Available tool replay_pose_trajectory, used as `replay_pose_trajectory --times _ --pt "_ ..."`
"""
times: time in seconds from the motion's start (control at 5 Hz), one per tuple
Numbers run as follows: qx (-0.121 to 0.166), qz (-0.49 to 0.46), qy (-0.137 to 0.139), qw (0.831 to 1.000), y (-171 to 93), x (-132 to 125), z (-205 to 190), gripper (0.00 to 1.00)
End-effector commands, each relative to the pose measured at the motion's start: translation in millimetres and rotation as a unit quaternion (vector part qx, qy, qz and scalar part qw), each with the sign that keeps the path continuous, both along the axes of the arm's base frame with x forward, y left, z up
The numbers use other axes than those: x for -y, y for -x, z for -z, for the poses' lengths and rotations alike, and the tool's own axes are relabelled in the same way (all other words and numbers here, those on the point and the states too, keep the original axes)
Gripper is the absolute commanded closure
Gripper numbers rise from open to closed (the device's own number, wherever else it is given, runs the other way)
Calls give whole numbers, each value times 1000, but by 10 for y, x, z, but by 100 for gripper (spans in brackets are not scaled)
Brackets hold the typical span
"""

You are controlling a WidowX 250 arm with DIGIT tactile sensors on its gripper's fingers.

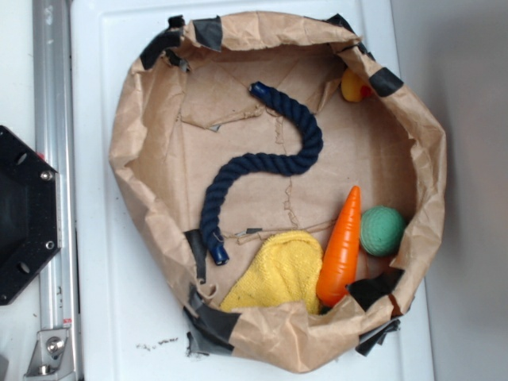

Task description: Grab the blue rope.

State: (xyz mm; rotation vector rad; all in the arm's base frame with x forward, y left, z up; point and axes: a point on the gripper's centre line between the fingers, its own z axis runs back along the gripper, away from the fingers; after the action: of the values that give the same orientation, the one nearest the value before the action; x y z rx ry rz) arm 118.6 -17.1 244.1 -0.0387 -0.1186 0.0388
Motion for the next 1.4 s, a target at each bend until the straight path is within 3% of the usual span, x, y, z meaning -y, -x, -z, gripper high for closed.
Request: replay_pose_trajectory --times 0.0,0.4,0.6,0.8,1.0,1.2 --pt "0 0 0 1000 0 0 0 0" --pt "72 -193 24 978 -956 -519 614 0" --pt "110 -245 5 963 -1441 -723 1030 0" --pt "51 -303 6 952 -1692 -816 1593 0" --pt "9 -308 10 951 -1760 -772 2059 0" --pt "-28 -309 19 951 -1671 -598 2233 0"
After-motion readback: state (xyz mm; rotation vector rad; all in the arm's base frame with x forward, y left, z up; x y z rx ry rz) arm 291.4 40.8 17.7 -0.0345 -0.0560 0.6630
